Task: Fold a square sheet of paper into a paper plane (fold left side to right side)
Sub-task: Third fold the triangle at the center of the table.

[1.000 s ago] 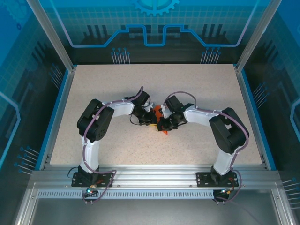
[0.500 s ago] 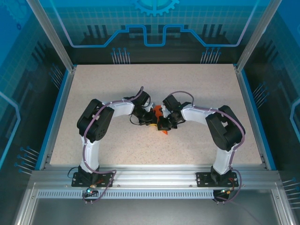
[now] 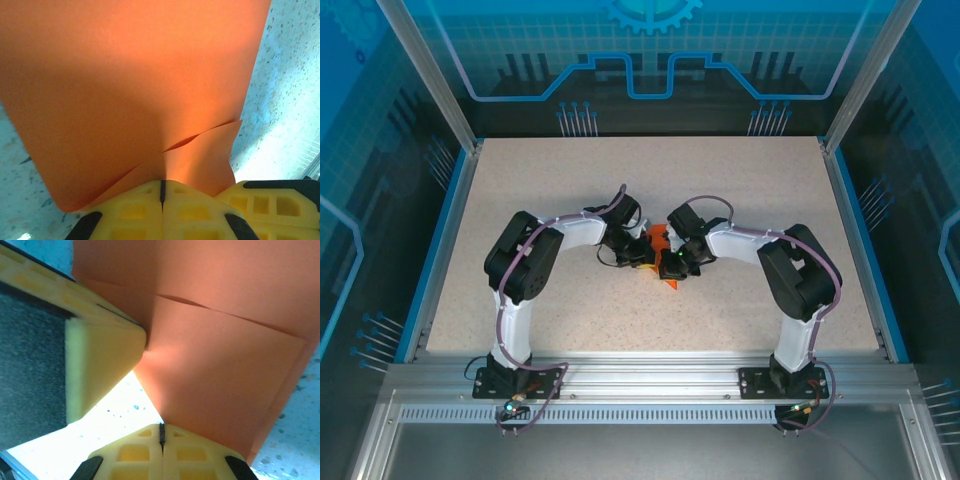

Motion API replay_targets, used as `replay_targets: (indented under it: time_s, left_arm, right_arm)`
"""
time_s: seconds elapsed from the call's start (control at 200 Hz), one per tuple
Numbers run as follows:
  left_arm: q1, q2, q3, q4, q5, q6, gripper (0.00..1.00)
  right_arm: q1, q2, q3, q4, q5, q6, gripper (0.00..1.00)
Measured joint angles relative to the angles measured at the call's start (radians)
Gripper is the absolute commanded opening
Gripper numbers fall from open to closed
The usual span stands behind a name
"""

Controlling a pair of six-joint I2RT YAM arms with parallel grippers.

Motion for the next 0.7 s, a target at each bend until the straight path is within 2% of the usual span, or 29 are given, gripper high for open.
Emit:
replay_targets:
  time_s: [0.7]
  left_arm:
    - [-0.002,0.000,0.003,-0.008,-0.008,0.011,0.00]
  right_arm:
    - [-0.022,-0.045,-0.059,-0.037,0.020,0.000,0.00]
